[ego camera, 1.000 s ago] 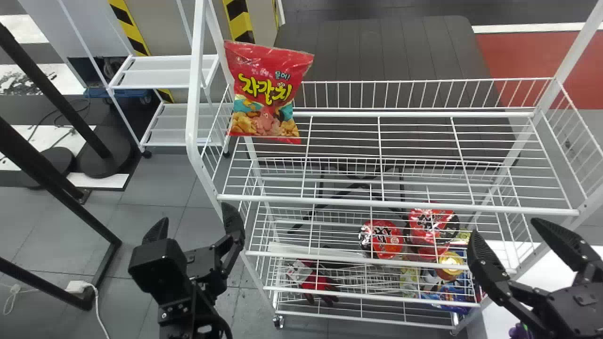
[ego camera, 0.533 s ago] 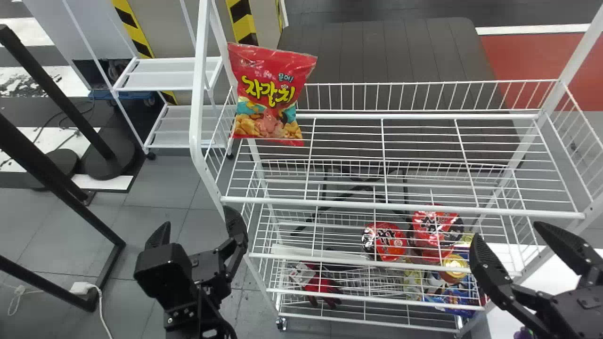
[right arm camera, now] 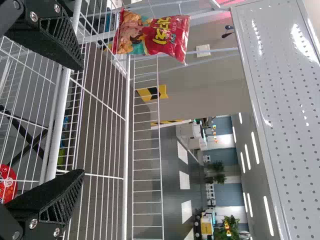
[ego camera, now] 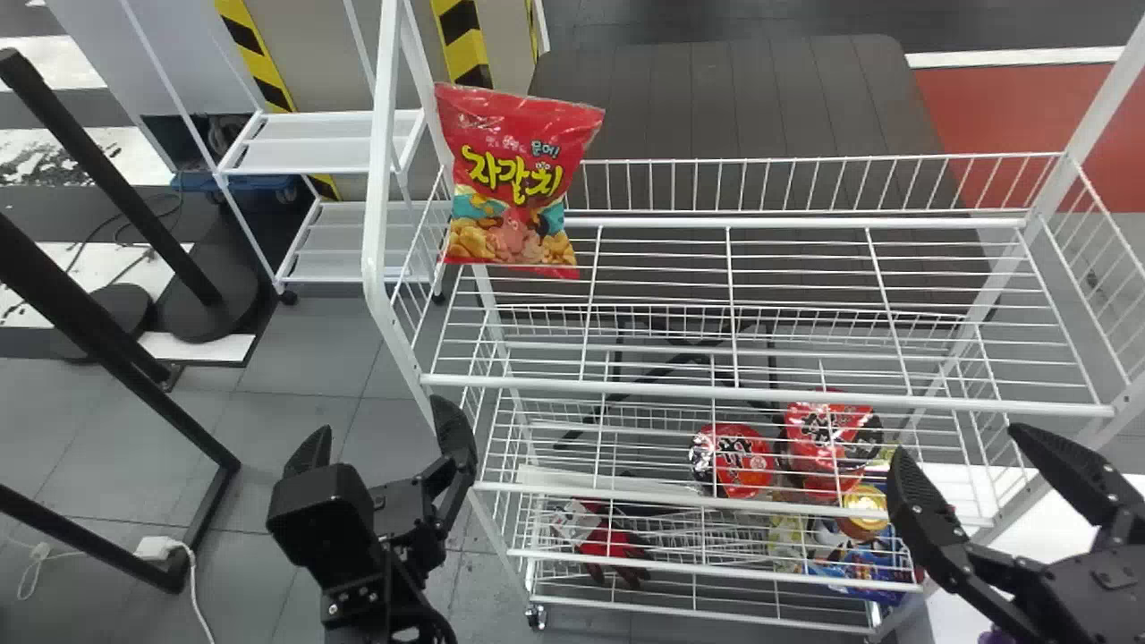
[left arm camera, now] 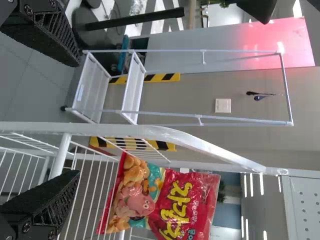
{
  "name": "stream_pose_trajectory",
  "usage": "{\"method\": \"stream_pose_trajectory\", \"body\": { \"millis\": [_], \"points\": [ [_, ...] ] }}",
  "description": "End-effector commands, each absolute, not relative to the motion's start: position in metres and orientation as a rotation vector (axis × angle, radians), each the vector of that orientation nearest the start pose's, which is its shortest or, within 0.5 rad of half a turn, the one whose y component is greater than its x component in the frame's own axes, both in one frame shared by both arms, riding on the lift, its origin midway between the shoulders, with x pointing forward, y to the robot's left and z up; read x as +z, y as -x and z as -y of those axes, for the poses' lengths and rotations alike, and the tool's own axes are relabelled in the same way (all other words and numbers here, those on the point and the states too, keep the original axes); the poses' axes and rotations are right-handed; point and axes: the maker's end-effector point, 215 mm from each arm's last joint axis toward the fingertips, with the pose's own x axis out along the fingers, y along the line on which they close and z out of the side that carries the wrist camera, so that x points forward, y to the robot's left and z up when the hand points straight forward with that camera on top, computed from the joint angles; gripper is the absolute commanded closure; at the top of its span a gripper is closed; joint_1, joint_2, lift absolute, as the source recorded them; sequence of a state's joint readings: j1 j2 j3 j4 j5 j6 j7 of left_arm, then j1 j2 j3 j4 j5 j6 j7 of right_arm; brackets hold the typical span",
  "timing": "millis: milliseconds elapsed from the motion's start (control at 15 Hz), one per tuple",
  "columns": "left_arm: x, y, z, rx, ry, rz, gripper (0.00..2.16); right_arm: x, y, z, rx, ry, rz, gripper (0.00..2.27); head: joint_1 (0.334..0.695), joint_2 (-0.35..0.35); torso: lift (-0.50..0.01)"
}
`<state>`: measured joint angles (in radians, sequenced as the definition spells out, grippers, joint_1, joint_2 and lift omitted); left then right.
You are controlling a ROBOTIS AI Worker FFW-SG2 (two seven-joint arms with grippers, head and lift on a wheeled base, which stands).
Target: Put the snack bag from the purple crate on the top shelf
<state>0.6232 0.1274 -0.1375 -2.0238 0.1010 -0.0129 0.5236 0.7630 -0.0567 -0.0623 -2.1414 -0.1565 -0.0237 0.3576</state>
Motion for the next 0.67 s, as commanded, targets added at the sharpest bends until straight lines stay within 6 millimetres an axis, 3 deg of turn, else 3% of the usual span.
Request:
{"method": "stream_pose_trajectory", "body": {
  "millis": [0, 600],
  "points": [
    [-0.4064, -0.3809, -0.2722, 0.345, 0.017, -0.187, 0.04, -0.3752, -0.352, 0.1881, 0.326, -0.102, -0.149, 0.07, 0.695, 0.136, 0.0],
    [-0.3999, -0.3759, -0.2726, 0.348, 0.023, -0.164, 0.04, -0.3781, -0.3525, 0.1869, 0.314, -0.112, -0.155, 0.08, 0.695, 0.136, 0.0]
  ]
}}
